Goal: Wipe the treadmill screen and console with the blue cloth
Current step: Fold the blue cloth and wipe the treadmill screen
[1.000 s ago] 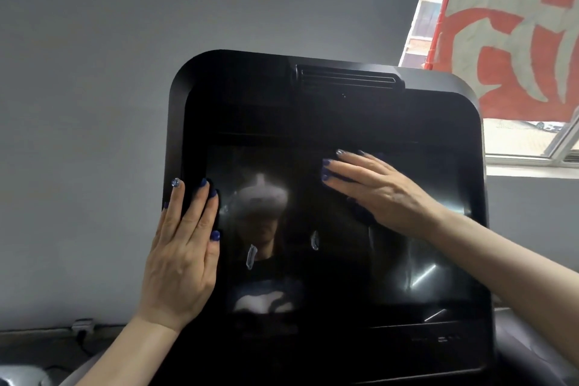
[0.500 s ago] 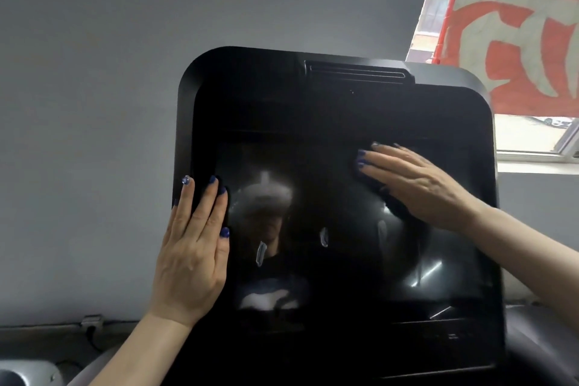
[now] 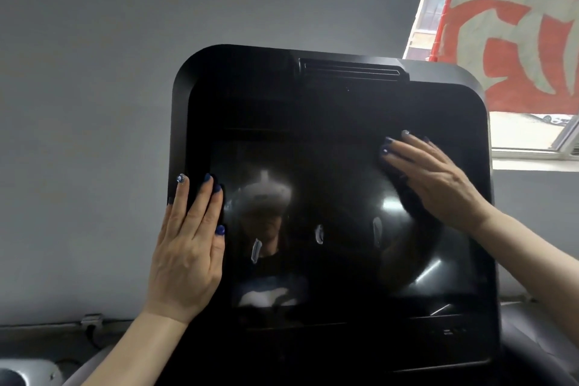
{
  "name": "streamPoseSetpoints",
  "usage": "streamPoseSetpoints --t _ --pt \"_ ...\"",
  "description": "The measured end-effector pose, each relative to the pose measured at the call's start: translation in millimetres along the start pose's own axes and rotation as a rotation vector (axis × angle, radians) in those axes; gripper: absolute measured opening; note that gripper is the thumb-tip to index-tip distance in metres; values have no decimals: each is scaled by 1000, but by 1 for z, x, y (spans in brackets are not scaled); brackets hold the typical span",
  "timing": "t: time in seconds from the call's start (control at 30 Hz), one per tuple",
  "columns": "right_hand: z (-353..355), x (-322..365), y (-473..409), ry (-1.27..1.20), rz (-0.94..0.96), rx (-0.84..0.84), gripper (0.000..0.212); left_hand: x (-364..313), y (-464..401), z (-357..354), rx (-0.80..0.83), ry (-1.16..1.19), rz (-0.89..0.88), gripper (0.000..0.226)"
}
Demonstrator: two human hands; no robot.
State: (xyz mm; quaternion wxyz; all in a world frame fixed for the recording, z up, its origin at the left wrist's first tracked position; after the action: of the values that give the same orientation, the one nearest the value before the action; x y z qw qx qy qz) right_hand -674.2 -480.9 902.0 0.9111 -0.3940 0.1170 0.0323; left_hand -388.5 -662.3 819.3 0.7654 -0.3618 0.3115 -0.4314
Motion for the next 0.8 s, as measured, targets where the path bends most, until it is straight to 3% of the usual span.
streamPoseSetpoints --t 0.1,0.23,0.43,0.8 --pt "-4 0 -2 6 -134 -90 42 -1 1 1 -7 -22 -19 54" --pt "-5 9 27 33 -102 -63 44 -3 1 -1 0 -25 -33 54" --pt "21 -41 44 277 -305 -81 47 -4 0 -2 10 -37 -44 54" --pt "13 -33 80 131 -443 -242 41 -8 -1 2 -40 -42 -56 53"
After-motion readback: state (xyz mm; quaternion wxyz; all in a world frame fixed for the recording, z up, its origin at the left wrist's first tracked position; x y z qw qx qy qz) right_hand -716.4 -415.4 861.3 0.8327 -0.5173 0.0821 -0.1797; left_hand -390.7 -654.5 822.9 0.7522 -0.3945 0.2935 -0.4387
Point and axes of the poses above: each hand's wrist, its own y-axis away from the middle knuckle, its own z-axis out of the back of the hand, x = y × z, the point moved 9 cm from there along -y, towards the middle knuckle, and after that the axes turned 4 degrees about -x, right-handed, at the moved point
